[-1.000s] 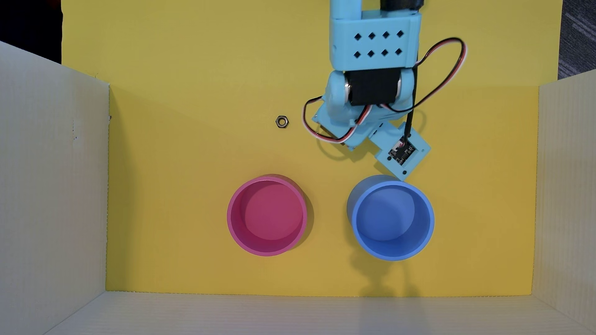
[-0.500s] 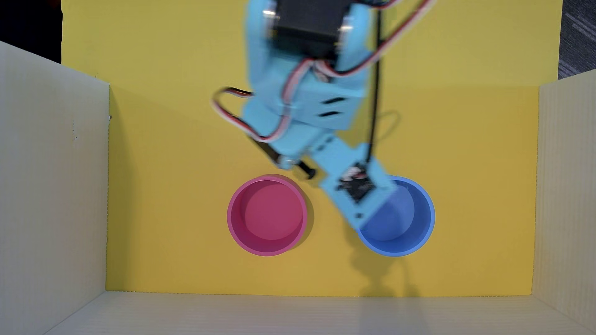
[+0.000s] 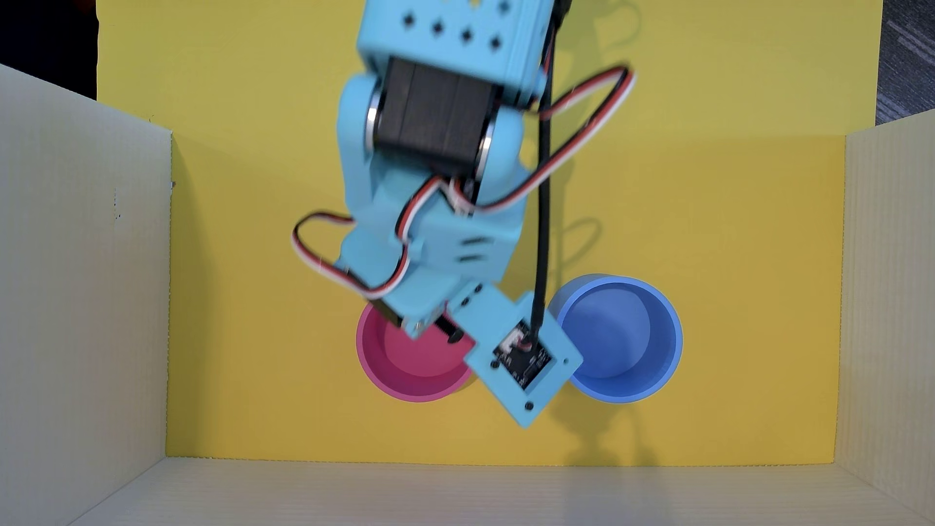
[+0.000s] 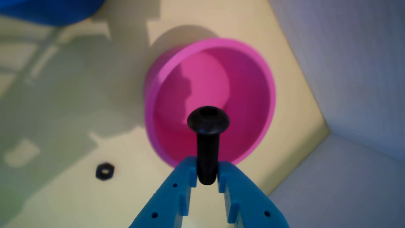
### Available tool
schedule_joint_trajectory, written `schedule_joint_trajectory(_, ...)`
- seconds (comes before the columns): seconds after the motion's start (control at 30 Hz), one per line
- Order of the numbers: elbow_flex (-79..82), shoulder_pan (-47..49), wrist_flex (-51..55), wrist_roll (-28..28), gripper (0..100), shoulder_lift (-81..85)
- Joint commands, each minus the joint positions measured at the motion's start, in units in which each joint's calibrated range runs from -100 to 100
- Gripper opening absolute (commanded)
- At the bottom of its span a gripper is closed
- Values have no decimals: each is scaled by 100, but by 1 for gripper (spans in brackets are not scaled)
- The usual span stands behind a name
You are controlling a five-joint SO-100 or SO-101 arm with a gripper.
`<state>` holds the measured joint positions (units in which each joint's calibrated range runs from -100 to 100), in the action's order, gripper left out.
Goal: Pick up the bolt and place it in the pink box
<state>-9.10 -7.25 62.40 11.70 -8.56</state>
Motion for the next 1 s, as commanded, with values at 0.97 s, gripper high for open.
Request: schedule_joint_trajectory(0.97, -985, 358, 2044, -328, 1, 427)
